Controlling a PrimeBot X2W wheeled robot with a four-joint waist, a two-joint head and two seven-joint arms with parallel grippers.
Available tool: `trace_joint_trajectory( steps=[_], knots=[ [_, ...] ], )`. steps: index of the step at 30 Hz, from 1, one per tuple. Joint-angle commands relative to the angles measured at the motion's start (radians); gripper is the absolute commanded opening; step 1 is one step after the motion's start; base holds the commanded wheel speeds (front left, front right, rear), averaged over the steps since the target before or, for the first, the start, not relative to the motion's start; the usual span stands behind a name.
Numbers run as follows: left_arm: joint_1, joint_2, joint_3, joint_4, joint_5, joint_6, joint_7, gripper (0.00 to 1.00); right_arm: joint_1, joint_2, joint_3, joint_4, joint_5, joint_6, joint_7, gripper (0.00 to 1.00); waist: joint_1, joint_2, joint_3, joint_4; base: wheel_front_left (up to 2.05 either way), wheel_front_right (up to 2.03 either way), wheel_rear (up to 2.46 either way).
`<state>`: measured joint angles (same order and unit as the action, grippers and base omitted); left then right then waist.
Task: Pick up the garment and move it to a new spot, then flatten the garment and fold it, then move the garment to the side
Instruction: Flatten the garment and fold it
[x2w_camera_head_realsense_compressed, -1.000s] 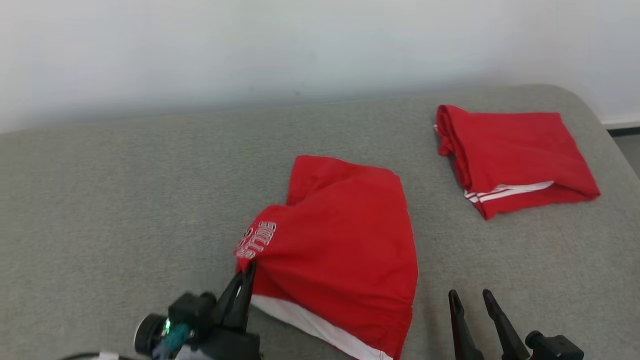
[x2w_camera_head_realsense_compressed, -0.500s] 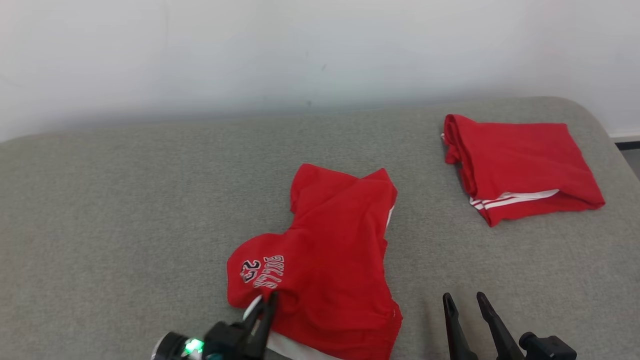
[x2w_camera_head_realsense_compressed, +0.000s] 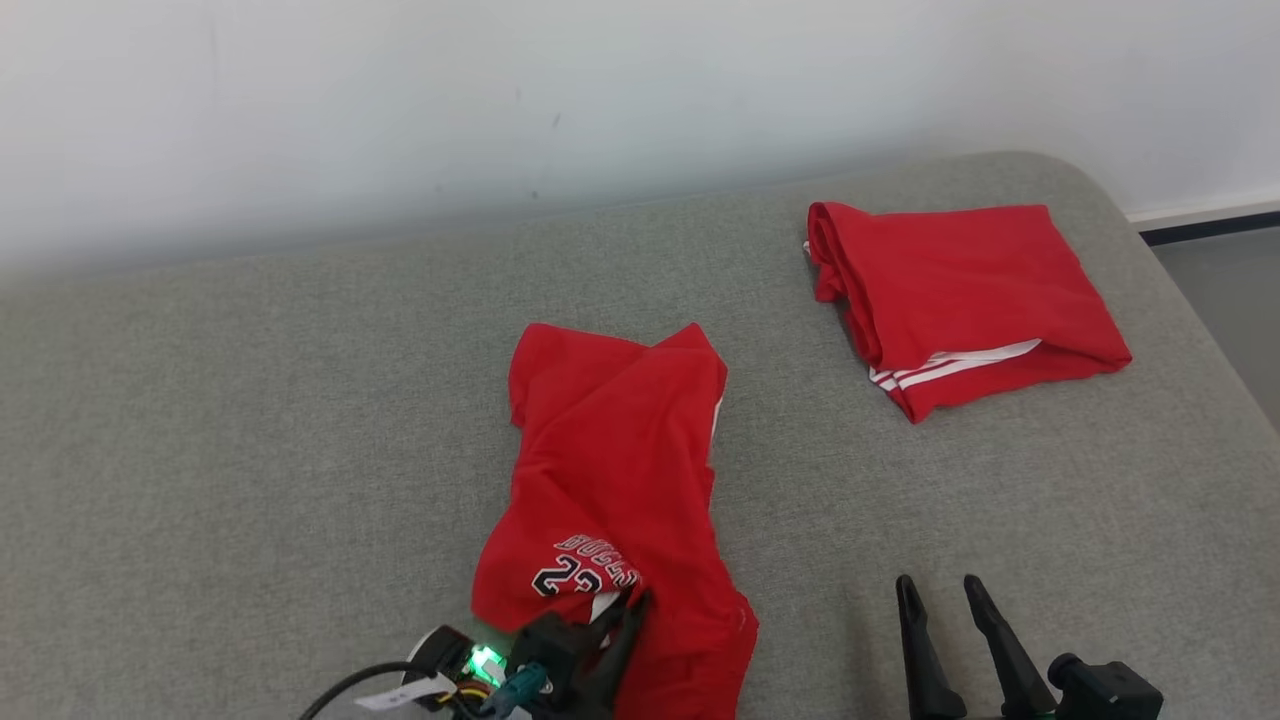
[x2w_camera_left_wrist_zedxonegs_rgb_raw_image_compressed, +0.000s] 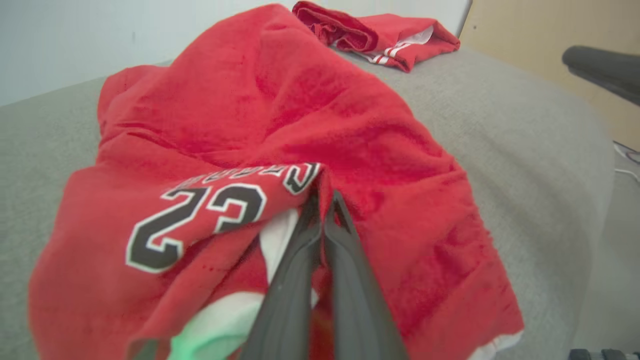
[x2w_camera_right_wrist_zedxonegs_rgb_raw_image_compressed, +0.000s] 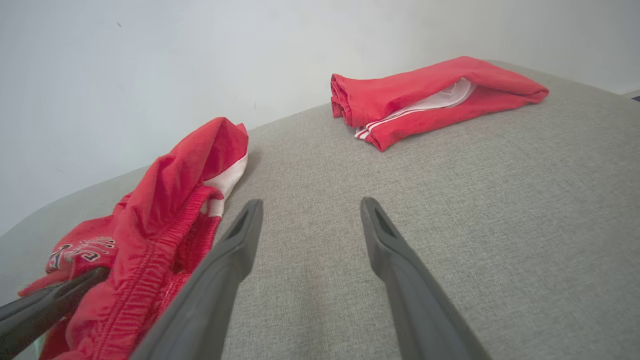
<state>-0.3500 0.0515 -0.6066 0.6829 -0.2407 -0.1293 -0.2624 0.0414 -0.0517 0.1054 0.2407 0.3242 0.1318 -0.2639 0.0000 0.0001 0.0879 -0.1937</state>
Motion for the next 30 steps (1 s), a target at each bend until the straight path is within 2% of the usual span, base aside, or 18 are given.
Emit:
trace_joint_trajectory(
  steps=[1,6,10,15,18,22,30],
  knots=[
    [-0.006,-0.001,0.002,-0.013,-0.009,-0.001,-0.003,1.00,0.001,0.002,-0.004,-0.004,0.005,-0.002,-0.001,1.00,0.0000,-0.0001,0.005,0.017,0.00,0.00,0.00],
    [0.018,0.006,0.047,-0.134,-0.009,0.003,-0.002,1.00,0.024,0.001,-0.014,-0.010,0.015,-0.002,-0.001,1.00,0.0000,-0.0001,0.002,0.076,0.00,0.00,0.00],
    [0.060,0.043,0.109,-0.234,-0.001,0.013,-0.003,1.00,0.025,0.002,-0.007,-0.012,0.022,-0.002,-0.001,1.00,0.0000,-0.0001,-0.004,0.116,0.00,0.00,0.00],
    [0.123,0.085,0.181,-0.290,-0.019,0.023,-0.003,1.00,0.023,0.001,-0.002,-0.012,0.026,-0.002,-0.001,1.00,0.0000,-0.0001,-0.007,0.137,0.00,0.00,0.00],
    [0.155,0.109,0.212,-0.285,-0.025,0.027,-0.003,1.00,0.023,0.002,-0.001,-0.013,0.024,-0.002,-0.001,1.00,0.0000,-0.0001,-0.005,0.138,0.00,0.00,0.00],
    [0.173,0.103,0.233,-0.270,-0.030,0.023,-0.003,1.00,0.017,0.001,-0.003,-0.005,0.018,-0.002,-0.001,1.00,0.0000,-0.0001,0.001,0.125,0.00,0.00,0.00],
    [0.138,0.089,0.202,-0.172,-0.017,0.012,-0.003,1.00,0.004,0.001,-0.005,0.001,0.015,-0.002,-0.001,1.00,0.0000,-0.0001,0.013,0.088,0.00,0.00,0.00]
  ],
)
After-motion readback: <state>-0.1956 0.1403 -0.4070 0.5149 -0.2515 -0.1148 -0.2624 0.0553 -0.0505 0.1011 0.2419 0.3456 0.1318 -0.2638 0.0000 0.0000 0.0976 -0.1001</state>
